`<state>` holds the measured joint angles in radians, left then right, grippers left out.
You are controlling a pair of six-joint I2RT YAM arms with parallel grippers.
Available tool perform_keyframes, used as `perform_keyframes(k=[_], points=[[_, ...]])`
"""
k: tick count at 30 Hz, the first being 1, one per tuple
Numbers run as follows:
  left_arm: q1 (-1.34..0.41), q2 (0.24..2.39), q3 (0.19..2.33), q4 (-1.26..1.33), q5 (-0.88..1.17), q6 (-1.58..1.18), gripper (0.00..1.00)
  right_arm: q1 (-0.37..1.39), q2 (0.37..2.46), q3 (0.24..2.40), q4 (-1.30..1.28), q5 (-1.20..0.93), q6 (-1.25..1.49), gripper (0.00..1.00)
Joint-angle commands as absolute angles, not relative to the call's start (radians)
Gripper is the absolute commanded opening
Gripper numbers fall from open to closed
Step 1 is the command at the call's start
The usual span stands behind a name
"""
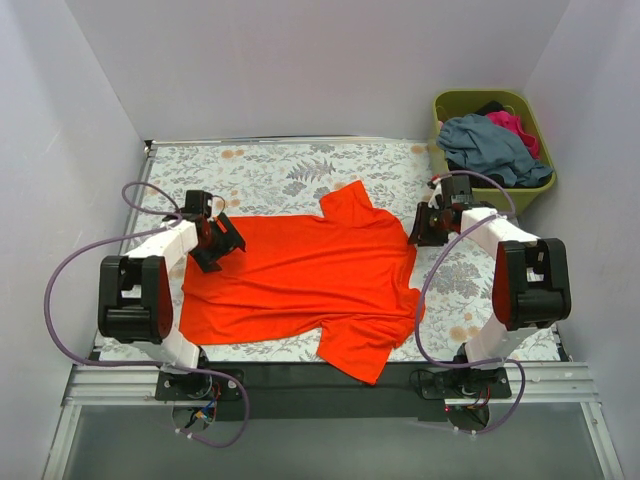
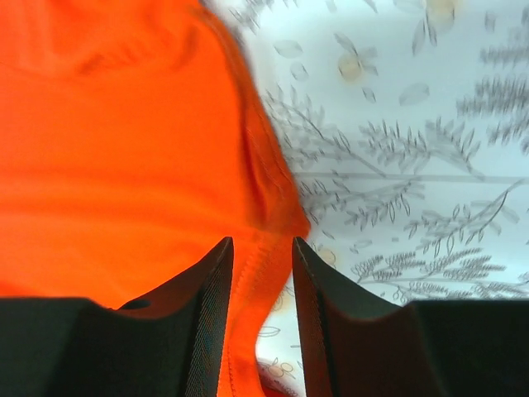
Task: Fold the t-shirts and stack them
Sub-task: Flatten the tshirt out
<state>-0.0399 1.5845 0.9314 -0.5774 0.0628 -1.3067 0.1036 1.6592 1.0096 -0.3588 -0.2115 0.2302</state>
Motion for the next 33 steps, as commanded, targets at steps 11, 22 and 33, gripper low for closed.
perform_keyframes(k=[11,22,33], points=[[0.116,1.908,1.350,-0.569,-0.149,-1.198,0.72,0.163,1.745,1.282,-0.328,-0.224,0.130,0.36],[0.140,2.059,1.456,-0.514,-0.112,-1.111,0.67,0.209,1.842,1.353,-0.322,-0.198,0.110,0.34],[0.140,2.118,1.456,-0.505,-0.061,-1.083,0.59,0.213,1.924,1.410,-0.319,-0.195,0.068,0.33]])
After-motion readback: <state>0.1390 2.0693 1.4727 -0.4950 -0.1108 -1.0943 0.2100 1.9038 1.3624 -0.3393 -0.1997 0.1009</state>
